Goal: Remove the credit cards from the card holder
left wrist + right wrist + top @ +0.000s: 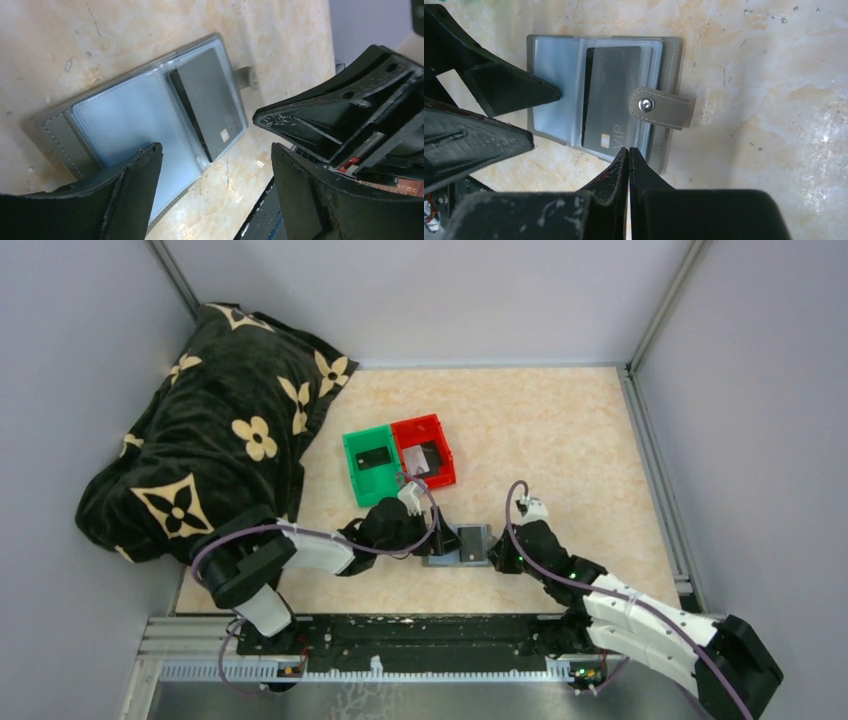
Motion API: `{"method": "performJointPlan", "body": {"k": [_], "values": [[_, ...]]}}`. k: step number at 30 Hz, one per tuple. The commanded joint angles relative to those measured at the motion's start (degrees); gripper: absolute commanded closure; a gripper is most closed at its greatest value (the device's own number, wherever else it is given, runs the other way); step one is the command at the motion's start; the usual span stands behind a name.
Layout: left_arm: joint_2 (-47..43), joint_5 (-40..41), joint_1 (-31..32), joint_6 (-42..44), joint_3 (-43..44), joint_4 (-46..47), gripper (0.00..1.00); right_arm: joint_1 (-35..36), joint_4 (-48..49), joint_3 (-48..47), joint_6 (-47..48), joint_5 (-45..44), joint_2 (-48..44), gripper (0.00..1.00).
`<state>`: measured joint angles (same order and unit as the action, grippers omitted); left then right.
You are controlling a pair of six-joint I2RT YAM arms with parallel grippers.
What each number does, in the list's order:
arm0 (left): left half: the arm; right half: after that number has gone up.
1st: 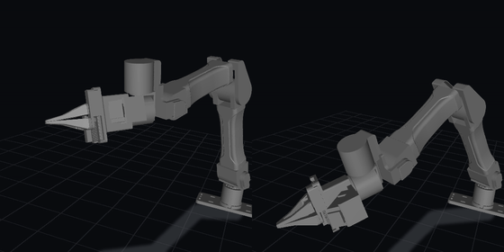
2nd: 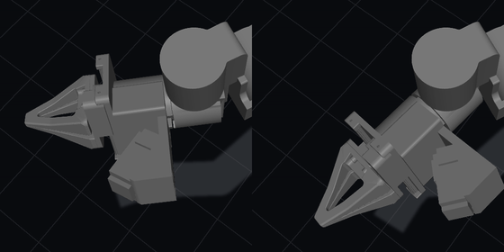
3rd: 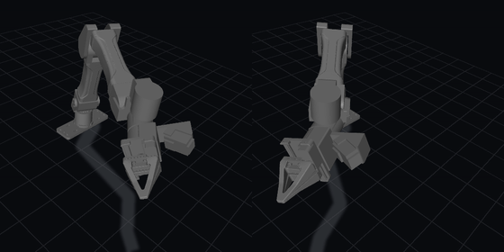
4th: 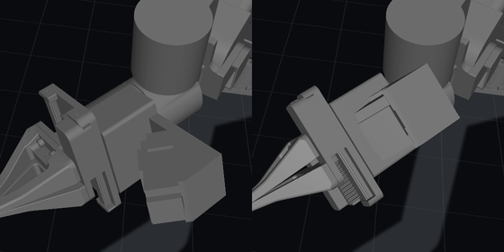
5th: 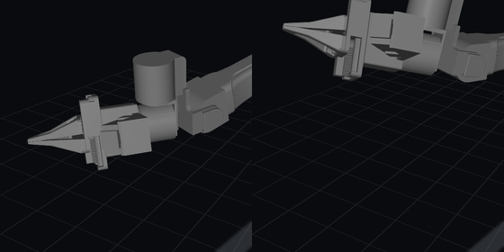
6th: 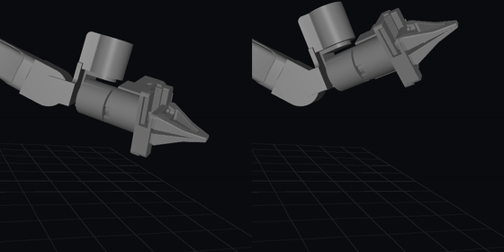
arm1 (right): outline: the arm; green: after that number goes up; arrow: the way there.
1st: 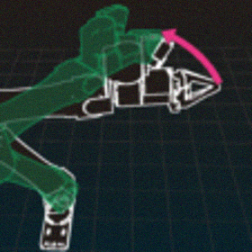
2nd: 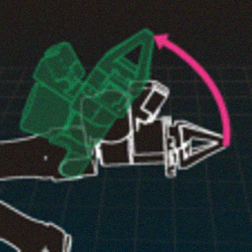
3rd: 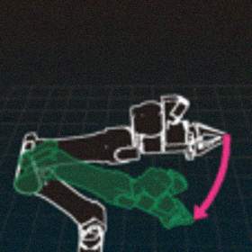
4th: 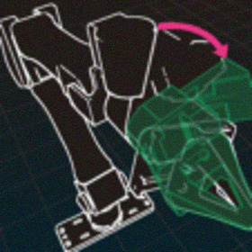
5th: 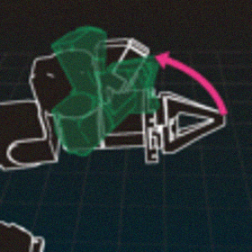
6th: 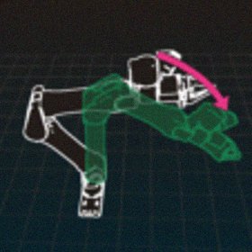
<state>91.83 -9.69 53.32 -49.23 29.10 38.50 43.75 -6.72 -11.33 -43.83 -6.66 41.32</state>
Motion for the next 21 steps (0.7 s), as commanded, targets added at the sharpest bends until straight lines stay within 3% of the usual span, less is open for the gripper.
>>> {"method": "performJointPlan", "body": {"k": [1,9,21], "values": [[4.2,-1.4,1.0,-1.6,1.7,3.3,0.13,0.1,8.3,-0.6,1.6,-1.6,4.3,1.00],[6.4,-2.0,1.2,-2.4,1.9,4.9,0.13,-0.3,12.4,1.0,1.3,-1.0,8.7,1.00],[8.1,-2.2,1.9,-3.0,4.1,5.1,0.13,-1.0,14.2,6.0,-2.0,1.7,8.0,1.00]]}}
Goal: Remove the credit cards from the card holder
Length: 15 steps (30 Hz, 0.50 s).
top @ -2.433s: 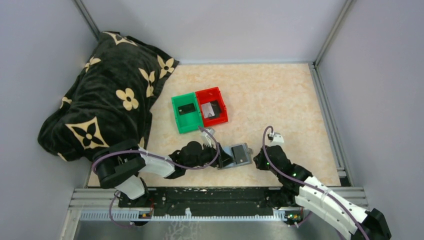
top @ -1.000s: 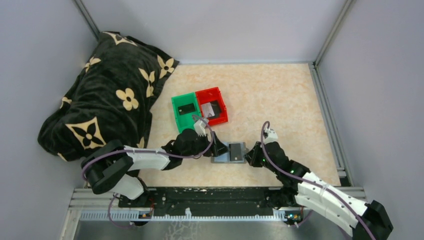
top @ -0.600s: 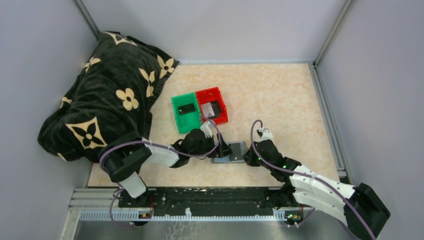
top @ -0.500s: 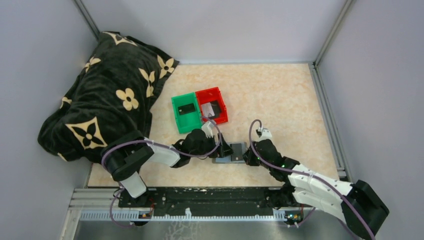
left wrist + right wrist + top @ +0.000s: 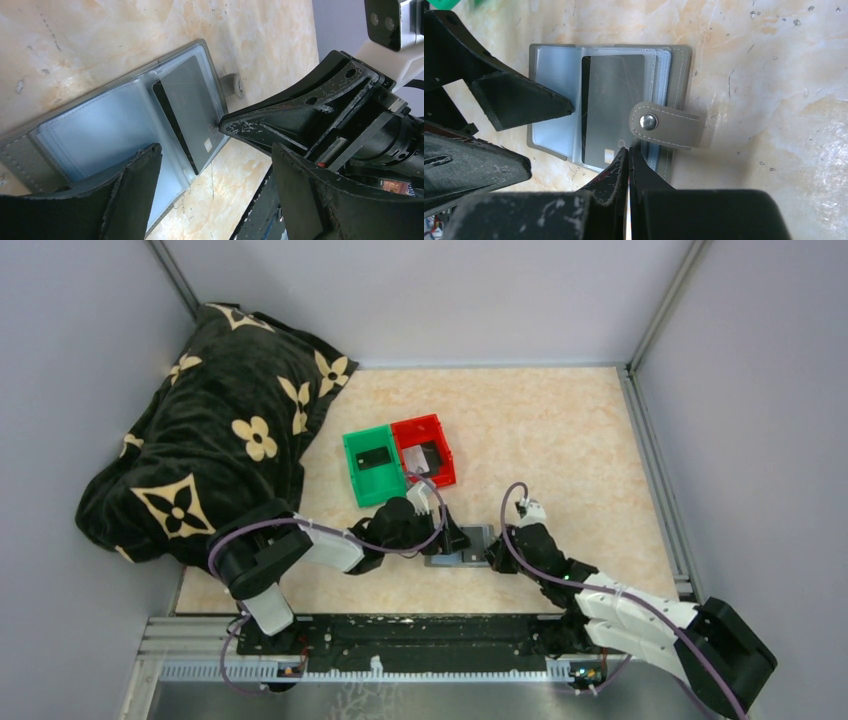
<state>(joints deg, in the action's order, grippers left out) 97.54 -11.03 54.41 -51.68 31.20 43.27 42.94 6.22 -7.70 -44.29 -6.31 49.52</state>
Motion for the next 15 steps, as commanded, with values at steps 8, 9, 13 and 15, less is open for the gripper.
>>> {"method": "performJointPlan", "body": {"k": [8,9,13,15], "values": [[6.7,-0.2,1.0,-0.9,3.2,2.9,0.14,-0.3,1.6,3.6,-2.6,1.9,-0.9,1.00],[7.0,0.0,1.1,-0.9,3.2,3.2,0.14,-0.3,1.5,3.7,-2.6,1.9,-0.9,1.00],[7.3,0.3,1.0,-1.2,3.1,4.0,0.19,-0.3,2.0,4.1,-3.0,2.1,-0.7,1.00],[6.5,0.2,1.0,-1.3,2.9,4.1,0.20,-0.4,2.5,4.5,-3.2,2.1,-0.5,1.00]]}}
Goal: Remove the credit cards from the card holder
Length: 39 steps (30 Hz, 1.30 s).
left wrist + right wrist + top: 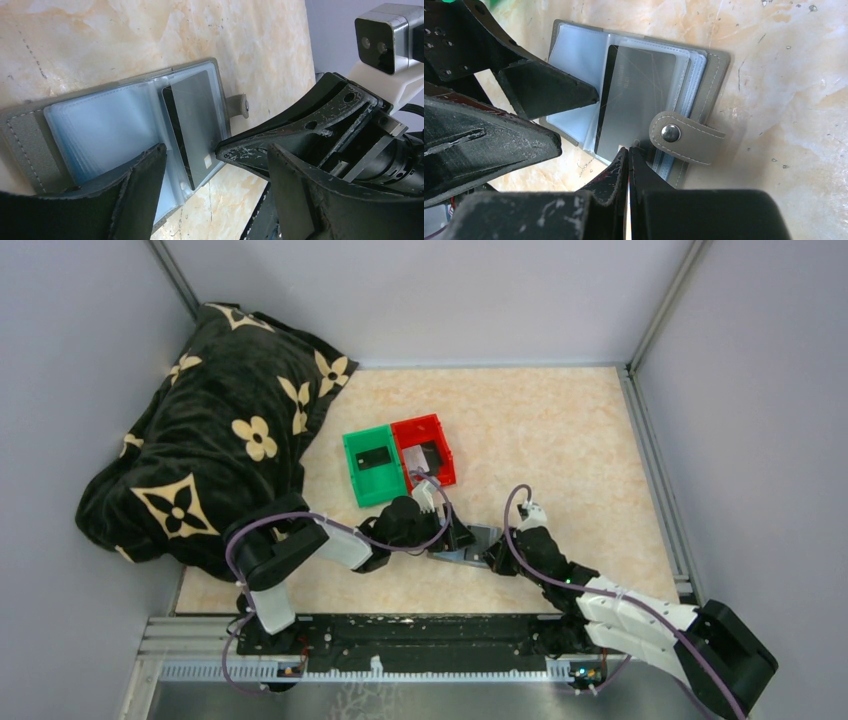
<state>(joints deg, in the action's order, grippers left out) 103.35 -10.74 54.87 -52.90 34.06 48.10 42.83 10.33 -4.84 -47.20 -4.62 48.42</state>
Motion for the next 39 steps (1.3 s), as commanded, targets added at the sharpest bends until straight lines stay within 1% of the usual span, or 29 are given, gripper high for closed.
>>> {"method": "performJointPlan", "body": {"k": [1,7,13,15,22,28,32,37,39], "values": [[0.1,0.0,0.6,0.2,0.0,-1.0,0.21,-0.3,-1.4,1.8,-0.4,0.5,0.7,1.00],[-3.4,-1.3,0.8,1.2,1.6,-4.0,0.22,-0.8,-0.3,2.3,-0.6,1.0,1.8,1.00],[-5.4,-1.7,0.9,2.2,1.8,-5.2,0.23,-1.2,-1.1,2.6,-0.6,0.9,0.7,1.00],[-4.8,-2.2,0.9,2.1,1.9,-4.9,0.23,-1.4,-1.5,2.6,-0.6,1.0,0.2,1.00],[1.7,-3.4,0.9,0.4,2.1,-1.4,0.23,-1.8,-3.8,2.6,-0.5,0.8,-2.3,1.00],[3.4,-2.7,0.9,0.5,2.0,-2.7,0.23,-2.2,-6.2,2.5,-0.5,0.8,-5.0,1.00],[4.0,-2.8,0.9,0.0,1.4,-2.1,0.23,-2.7,-10.1,1.2,-0.7,-0.6,-7.8,1.00],[3.3,-2.6,0.9,0.4,1.1,-2.3,0.23,-4.7,-18.4,-0.6,-1.0,-3.1,-14.0,1.00],[3.1,-2.7,0.9,0.4,1.0,-2.3,0.23,-5.4,-20.1,-0.7,-0.5,-3.9,-15.2,1.00]]}}
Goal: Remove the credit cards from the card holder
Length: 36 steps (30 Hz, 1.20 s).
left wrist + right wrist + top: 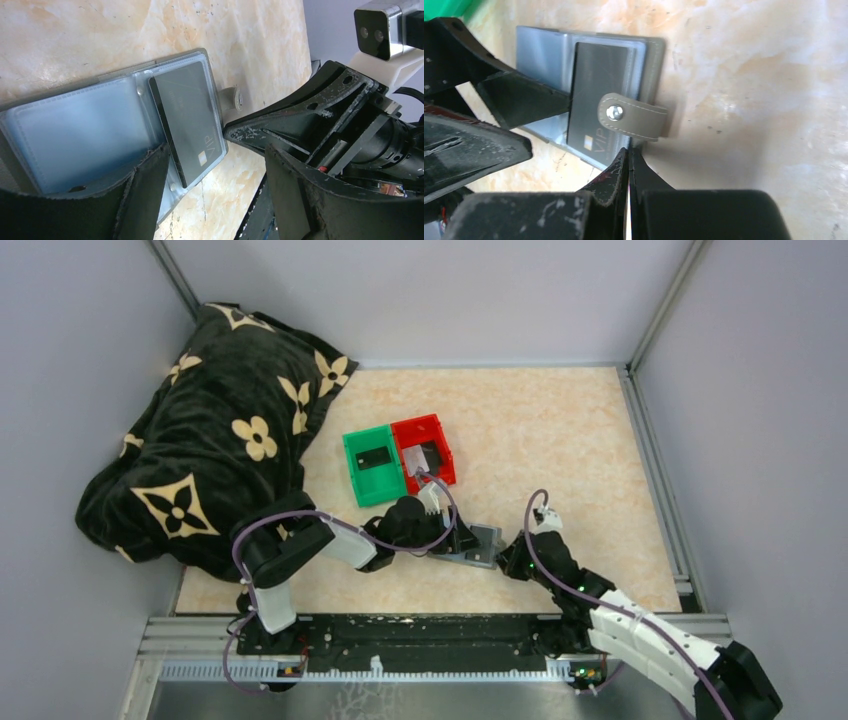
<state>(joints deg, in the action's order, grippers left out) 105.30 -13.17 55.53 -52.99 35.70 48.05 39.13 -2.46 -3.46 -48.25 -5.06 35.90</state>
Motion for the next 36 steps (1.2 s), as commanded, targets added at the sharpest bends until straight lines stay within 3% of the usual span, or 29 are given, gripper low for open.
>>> {"method": "performJointPlan", "body": {"k": [1,10,21,36], "values": [[1.1,-0.3,0.2,0.4,-0.6,-2.3,0.23,-2.0,-7.1,-2.0,0.7,-3.2,-2.6,1.00],[0.4,-0.3,0.2,0.3,-1.4,-1.9,0.23,-2.3,0.0,-1.6,0.8,0.3,5.2,1.00],[1.6,-0.8,0.2,0.1,-1.3,-1.2,0.23,-2.3,-6.9,-9.3,5.7,-0.4,0.4,1.00],[1.4,-0.8,0.2,0.7,-2.2,-0.9,0.22,-2.3,6.3,-5.6,4.5,2.8,12.7,1.00]]}}
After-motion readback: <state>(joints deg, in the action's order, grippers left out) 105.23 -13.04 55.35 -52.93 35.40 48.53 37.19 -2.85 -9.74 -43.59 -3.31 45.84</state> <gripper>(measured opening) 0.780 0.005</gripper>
